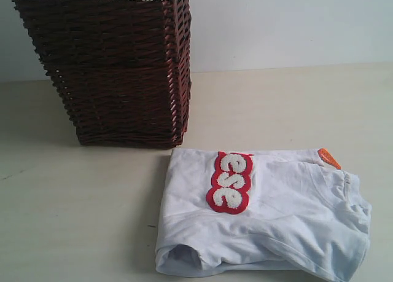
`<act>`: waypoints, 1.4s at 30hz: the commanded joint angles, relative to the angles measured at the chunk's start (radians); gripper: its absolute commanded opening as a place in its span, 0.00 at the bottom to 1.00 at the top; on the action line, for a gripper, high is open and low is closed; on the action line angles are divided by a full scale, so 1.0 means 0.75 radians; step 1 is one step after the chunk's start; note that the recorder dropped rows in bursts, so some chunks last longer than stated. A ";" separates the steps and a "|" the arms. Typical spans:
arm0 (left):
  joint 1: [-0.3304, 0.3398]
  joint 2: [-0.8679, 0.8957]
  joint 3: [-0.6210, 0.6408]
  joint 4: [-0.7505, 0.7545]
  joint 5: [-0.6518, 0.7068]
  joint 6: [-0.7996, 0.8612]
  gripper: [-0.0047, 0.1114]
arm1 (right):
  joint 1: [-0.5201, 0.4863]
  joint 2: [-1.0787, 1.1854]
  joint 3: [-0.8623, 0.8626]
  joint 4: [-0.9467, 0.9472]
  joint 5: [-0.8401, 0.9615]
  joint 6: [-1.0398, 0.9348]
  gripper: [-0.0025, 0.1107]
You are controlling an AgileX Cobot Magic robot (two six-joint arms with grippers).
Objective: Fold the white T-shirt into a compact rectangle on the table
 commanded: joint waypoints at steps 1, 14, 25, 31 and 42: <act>-0.088 -0.040 0.069 0.055 -0.286 0.110 0.04 | -0.001 -0.005 0.006 -0.003 -0.008 0.001 0.02; -0.107 -0.040 0.165 0.049 0.208 0.105 0.04 | -0.001 -0.005 0.006 -0.003 -0.008 0.001 0.02; -0.107 -0.040 0.165 0.049 0.616 0.070 0.04 | -0.001 -0.005 0.006 -0.003 -0.008 0.001 0.02; -0.107 -0.040 0.165 0.049 0.616 0.066 0.04 | -0.001 -0.005 0.006 -0.003 -0.008 0.001 0.02; -0.107 -0.040 0.165 0.049 0.616 0.070 0.04 | -0.001 -0.005 0.006 -0.003 -0.008 0.001 0.02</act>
